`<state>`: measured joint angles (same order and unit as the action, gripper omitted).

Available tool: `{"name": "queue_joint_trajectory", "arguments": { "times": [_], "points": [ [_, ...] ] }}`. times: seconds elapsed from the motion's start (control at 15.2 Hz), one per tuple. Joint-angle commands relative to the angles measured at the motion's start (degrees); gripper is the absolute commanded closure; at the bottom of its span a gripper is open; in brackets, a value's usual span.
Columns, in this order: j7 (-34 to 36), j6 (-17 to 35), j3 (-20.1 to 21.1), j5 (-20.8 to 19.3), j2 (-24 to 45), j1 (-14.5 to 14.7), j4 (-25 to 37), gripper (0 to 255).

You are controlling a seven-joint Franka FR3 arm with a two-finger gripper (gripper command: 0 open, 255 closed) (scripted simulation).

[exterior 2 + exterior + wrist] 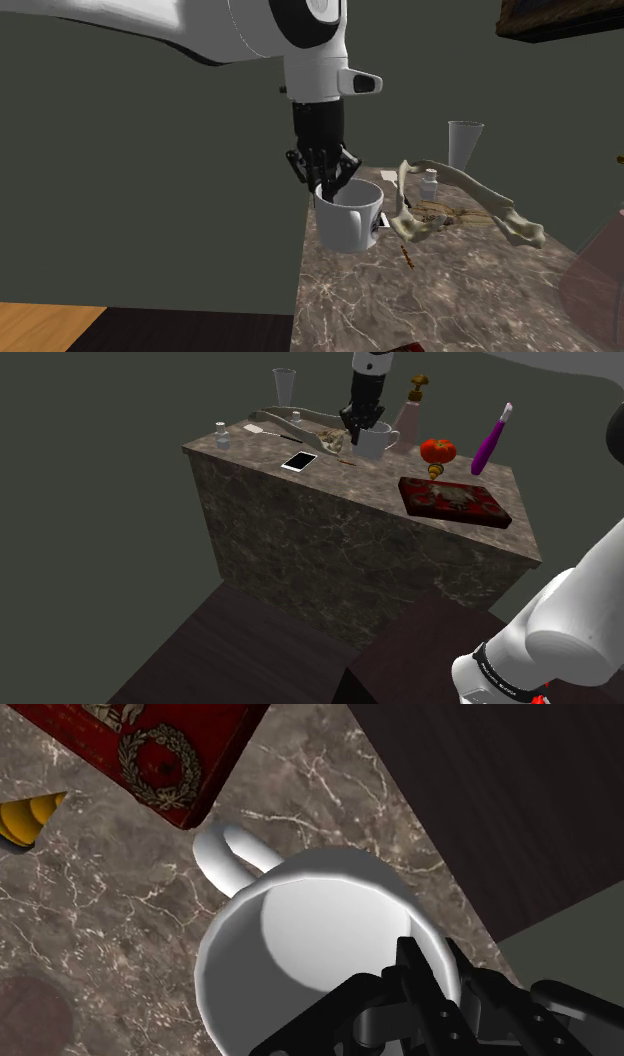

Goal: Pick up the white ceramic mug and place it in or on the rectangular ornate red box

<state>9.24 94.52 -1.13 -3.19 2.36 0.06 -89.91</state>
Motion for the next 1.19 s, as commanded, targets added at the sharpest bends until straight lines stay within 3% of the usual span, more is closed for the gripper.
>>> {"name": "queue_joint_trajectory", "arguments": {
  "times": [0.0,0.53,1.12],
  "points": [
    [-1.64,0.52,-0.78,-0.02,-3.98,-0.85,-4.4,255],
    [-8.19,1.64,-4.57,-1.24,-18.23,-3.93,-19.36,255],
    [-16.48,-0.17,-10.16,-4.75,-31.63,-7.74,-30.17,255]
  ]
}}
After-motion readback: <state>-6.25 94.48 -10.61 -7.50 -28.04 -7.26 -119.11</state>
